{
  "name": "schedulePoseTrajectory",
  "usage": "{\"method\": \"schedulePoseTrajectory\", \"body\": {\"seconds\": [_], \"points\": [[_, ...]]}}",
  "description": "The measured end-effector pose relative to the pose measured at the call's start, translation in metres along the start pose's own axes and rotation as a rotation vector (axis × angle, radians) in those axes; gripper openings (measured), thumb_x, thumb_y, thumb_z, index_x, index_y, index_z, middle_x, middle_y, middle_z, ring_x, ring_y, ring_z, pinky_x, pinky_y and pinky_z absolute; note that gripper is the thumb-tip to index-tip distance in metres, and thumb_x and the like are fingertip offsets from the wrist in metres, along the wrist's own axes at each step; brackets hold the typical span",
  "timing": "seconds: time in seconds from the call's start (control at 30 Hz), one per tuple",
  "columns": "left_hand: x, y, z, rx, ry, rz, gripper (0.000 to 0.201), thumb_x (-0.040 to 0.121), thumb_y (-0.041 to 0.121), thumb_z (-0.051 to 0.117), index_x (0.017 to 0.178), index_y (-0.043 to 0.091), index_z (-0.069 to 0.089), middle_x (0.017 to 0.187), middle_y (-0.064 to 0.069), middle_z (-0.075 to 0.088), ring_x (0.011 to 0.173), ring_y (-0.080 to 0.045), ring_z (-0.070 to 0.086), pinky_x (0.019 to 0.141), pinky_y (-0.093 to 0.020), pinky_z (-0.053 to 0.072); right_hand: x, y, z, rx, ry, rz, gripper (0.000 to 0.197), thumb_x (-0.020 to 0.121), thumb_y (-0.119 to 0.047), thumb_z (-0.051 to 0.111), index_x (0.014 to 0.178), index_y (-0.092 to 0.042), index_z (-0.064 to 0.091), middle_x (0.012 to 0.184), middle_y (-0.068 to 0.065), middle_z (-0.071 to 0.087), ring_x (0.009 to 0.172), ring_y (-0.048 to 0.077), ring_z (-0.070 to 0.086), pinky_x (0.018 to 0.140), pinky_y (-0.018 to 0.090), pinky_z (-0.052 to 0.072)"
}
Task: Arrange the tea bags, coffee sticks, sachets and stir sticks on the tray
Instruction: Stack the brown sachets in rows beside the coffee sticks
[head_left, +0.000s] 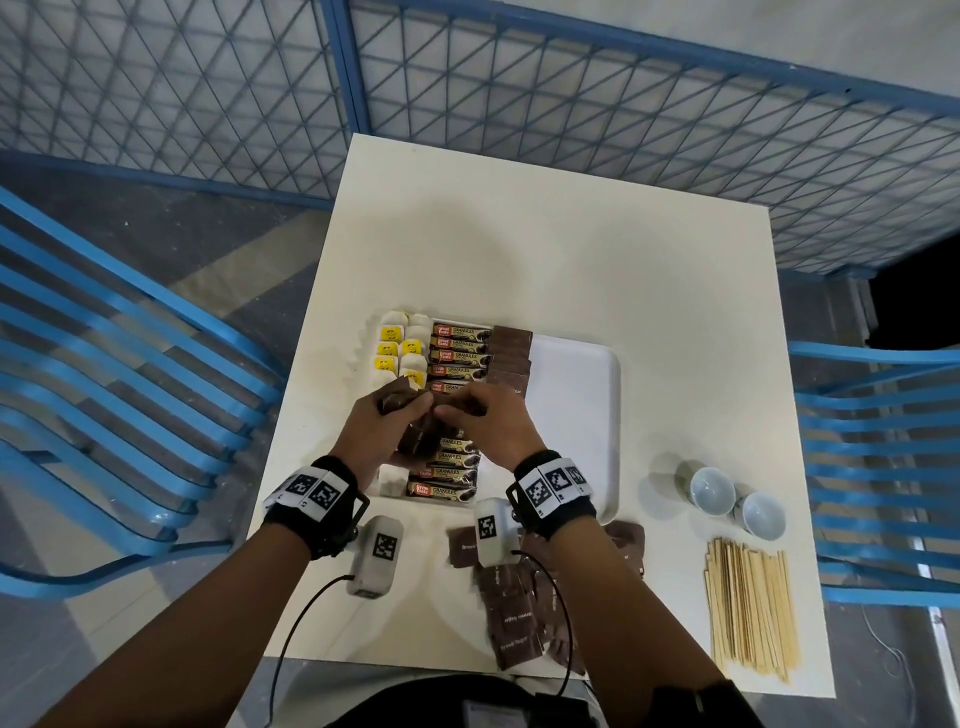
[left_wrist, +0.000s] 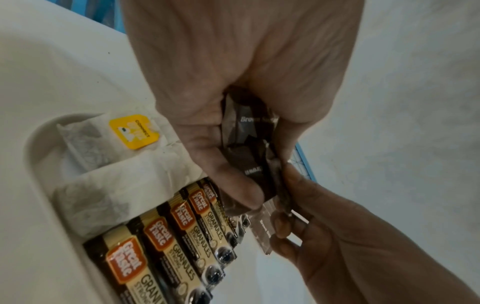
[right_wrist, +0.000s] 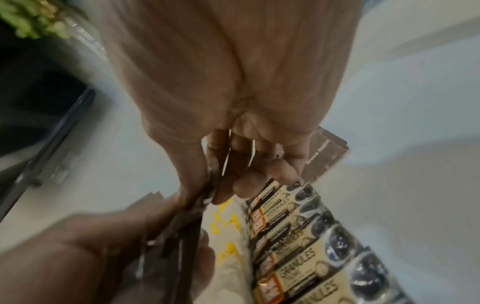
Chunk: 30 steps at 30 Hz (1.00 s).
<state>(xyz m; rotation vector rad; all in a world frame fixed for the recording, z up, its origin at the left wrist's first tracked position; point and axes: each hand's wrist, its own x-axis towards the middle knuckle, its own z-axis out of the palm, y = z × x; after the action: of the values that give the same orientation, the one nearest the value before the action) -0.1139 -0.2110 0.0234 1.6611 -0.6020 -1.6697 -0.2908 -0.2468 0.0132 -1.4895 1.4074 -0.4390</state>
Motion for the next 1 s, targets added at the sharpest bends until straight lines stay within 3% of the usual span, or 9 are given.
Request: {"method": "schedulePoseTrajectory", "body": {"seconds": [0.1,0.27,0.43,0.53,0.67,0.73,0.83,1.0], "points": [[-0.001,-0.001,0.0,-0.022,-0.008,0.002,0.024,0.094,0.028,0.072,0.112,0.012,0.068,0.108,-0.021,0.073,0.093,-0.039,0.074,0.061,-0.051,0.061,0.002,0.005,-0.001,0.056,0.048,0.07,0.013,0.095,-0.024,0.066,0.099,-0.016,0.076,0.078,-0.009,0.068,0.07,0.004,0.062,0.071,0.024,0.052],[-0.004,-0.004,-0.004,-0.015,-0.111,0.021,0.03,0.092,0.011,0.073,0.12,0.005,0.064,0.102,-0.015,0.072,0.086,-0.032,0.072,0.054,-0.038,0.058,0.002,0.009,-0.004,0.001,0.142,0.061,0.012,0.094,-0.028,0.068,0.094,-0.021,0.078,0.078,-0.011,0.07,0.071,0.001,0.062,0.067,0.012,0.044],[-0.003,-0.007,-0.009,-0.035,-0.098,0.048,0.021,0.091,-0.004,0.069,0.111,0.001,0.065,0.096,-0.015,0.071,0.078,-0.033,0.072,0.052,-0.037,0.058,0.005,0.018,-0.01,0.059,0.205,0.07,0.011,0.093,-0.028,0.07,0.092,-0.021,0.079,0.065,-0.014,0.067,0.06,0.003,0.061,0.066,0.023,0.049],[-0.002,-0.006,-0.008,-0.061,-0.079,0.021,0.015,0.093,-0.001,0.067,0.106,0.007,0.068,0.092,-0.014,0.072,0.077,-0.031,0.072,0.05,-0.036,0.056,0.005,0.019,-0.013,0.078,0.206,0.046,0.013,0.094,-0.025,0.069,0.093,-0.016,0.079,0.066,-0.013,0.066,0.058,0.001,0.061,0.064,0.018,0.048],[-0.004,-0.001,-0.003,-0.134,-0.088,-0.052,0.015,0.097,0.015,0.064,0.11,0.009,0.068,0.087,-0.011,0.073,0.078,-0.03,0.072,0.051,-0.037,0.055,0.004,0.016,-0.016,0.123,0.193,0.029,0.014,0.095,-0.019,0.068,0.097,-0.008,0.077,0.072,-0.005,0.068,0.056,-0.005,0.059,0.058,0.008,0.044],[-0.004,-0.001,-0.001,-0.106,-0.082,-0.029,0.02,0.095,0.02,0.07,0.112,0.009,0.069,0.09,-0.011,0.075,0.079,-0.029,0.073,0.052,-0.037,0.056,0.003,0.016,-0.014,0.118,0.179,0.018,0.013,0.094,-0.022,0.068,0.097,-0.013,0.077,0.077,-0.005,0.07,0.063,-0.001,0.063,0.06,0.01,0.045],[-0.003,-0.005,-0.002,-0.052,-0.064,0.02,0.022,0.092,0.012,0.073,0.111,0.002,0.067,0.093,-0.015,0.073,0.08,-0.03,0.073,0.052,-0.037,0.057,0.003,0.016,-0.01,0.119,0.148,0.04,0.011,0.09,-0.03,0.073,0.097,-0.022,0.075,0.083,-0.007,0.073,0.072,0.007,0.067,0.063,0.018,0.049],[0.001,-0.007,-0.005,-0.051,-0.057,0.013,0.021,0.094,0.008,0.071,0.112,-0.002,0.068,0.096,-0.016,0.072,0.084,-0.033,0.071,0.053,-0.037,0.057,0.001,0.021,-0.01,0.132,0.119,0.077,0.013,0.086,-0.024,0.079,0.096,-0.018,0.073,0.084,-0.001,0.074,0.072,0.01,0.068,0.063,0.02,0.05]]}}
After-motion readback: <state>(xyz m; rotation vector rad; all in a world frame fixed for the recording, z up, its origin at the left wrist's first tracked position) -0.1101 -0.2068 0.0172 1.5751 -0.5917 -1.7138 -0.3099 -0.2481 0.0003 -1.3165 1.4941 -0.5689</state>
